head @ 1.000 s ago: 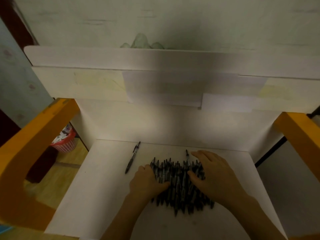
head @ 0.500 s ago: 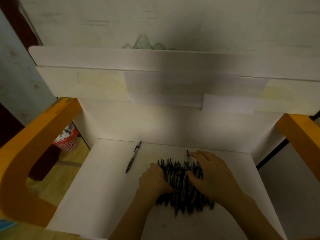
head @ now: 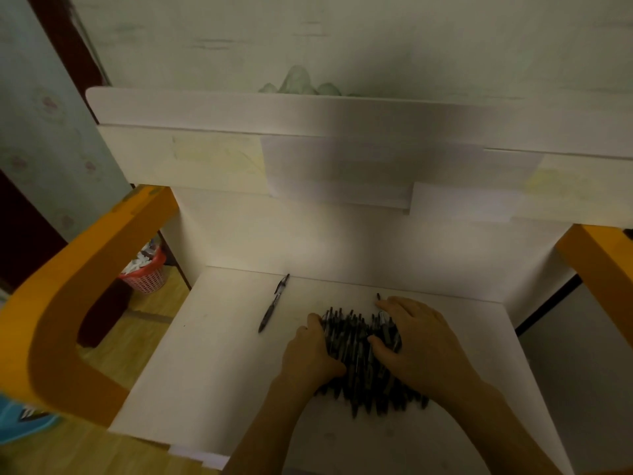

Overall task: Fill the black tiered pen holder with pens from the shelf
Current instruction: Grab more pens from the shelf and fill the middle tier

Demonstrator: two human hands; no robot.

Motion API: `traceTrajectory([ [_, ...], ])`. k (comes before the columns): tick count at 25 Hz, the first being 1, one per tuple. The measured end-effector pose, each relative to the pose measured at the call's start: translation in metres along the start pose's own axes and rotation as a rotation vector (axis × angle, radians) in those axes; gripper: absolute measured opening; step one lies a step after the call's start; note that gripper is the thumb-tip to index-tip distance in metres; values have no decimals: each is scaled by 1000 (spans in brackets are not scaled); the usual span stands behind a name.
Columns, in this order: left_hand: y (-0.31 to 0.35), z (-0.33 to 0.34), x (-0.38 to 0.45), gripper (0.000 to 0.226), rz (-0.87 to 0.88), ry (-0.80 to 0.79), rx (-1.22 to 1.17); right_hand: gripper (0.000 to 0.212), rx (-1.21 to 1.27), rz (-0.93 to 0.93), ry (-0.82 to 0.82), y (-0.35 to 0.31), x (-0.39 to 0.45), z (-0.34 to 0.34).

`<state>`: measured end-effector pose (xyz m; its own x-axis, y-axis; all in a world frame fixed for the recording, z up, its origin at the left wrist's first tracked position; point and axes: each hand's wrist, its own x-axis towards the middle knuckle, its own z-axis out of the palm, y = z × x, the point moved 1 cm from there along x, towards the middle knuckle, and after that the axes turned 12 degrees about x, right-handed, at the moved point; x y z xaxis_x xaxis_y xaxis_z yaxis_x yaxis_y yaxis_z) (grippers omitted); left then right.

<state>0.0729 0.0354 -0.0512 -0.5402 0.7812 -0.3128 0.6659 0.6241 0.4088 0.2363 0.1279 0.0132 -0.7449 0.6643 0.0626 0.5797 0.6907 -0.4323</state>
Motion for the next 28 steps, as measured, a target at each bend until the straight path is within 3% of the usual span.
traceTrajectory([
  [14,1,10,0,71,67,27,-157,63,33,4,-3,-7,-3,4],
  [23,2,14,-2,51,128,67,-44,62,50,26,-6,-5,-6,5],
  [28,2,11,-1,58,140,65,-80,62,47,26,-4,-5,-8,7],
])
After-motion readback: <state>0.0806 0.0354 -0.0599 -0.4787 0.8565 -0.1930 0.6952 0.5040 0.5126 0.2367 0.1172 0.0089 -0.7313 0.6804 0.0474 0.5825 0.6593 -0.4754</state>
